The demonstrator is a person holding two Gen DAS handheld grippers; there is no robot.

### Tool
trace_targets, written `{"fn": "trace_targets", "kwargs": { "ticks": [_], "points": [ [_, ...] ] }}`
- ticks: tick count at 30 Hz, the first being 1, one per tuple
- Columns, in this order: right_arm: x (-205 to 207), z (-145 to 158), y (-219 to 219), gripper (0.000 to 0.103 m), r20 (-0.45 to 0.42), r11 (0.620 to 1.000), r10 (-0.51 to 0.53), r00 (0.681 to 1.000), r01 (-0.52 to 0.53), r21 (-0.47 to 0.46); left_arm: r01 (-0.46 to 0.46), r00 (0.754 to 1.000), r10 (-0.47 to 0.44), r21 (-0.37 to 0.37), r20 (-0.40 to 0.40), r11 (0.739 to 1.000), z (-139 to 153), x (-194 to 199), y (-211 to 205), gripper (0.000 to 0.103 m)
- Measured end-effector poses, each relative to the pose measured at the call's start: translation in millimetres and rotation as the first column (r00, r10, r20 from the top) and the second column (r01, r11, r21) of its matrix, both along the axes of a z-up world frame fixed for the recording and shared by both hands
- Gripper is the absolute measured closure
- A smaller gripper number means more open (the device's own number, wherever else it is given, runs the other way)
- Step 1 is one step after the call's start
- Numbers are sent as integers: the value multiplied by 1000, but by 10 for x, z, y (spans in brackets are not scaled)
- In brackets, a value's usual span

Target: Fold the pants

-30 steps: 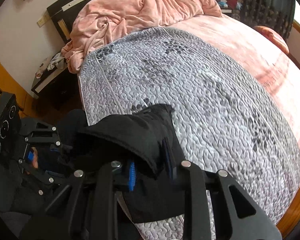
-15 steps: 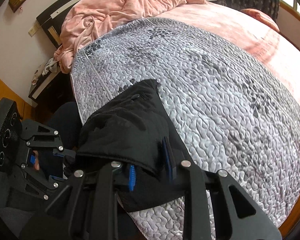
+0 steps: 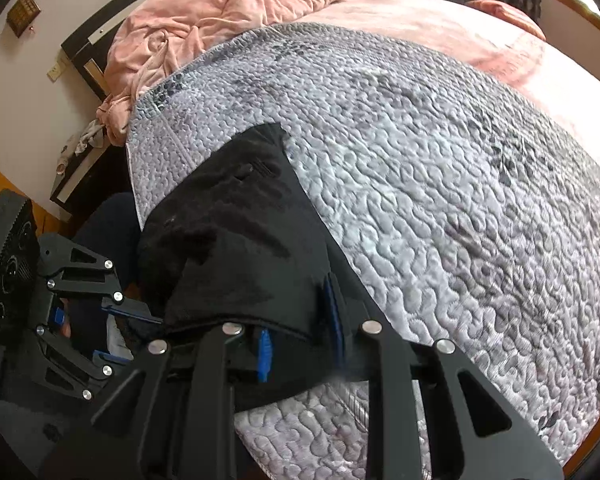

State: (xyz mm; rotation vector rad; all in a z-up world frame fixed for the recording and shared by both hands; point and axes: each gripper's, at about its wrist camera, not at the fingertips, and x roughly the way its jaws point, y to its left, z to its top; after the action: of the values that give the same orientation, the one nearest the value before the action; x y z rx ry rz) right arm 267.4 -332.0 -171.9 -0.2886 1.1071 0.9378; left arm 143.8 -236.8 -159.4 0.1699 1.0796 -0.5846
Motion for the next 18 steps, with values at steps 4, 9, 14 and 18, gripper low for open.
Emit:
{"fn": "trace_targets", "kwargs": {
  "ticks": [4,9,14,18],
  "points": [
    [0,-169,-65,81,-5,1000,-9,1000,9,-13,12,1000,-12,22,-25,1000,-148,18,-77,72],
    [-7,-349,-135,80,-11,999,-34,999,34,-33,36,997,-33,42,-67,998,-319,34,-126,72],
    [-80,-475,-241,75,-6,993,-114,993,114,-42,36,991,-34,9,-129,999,-456,63,-117,74],
    [-155,-502,-364,72,-10,981,-189,982,189,-39,27,986,-28,-10,-164,1000,-555,82,-72,74]
  ]
}}
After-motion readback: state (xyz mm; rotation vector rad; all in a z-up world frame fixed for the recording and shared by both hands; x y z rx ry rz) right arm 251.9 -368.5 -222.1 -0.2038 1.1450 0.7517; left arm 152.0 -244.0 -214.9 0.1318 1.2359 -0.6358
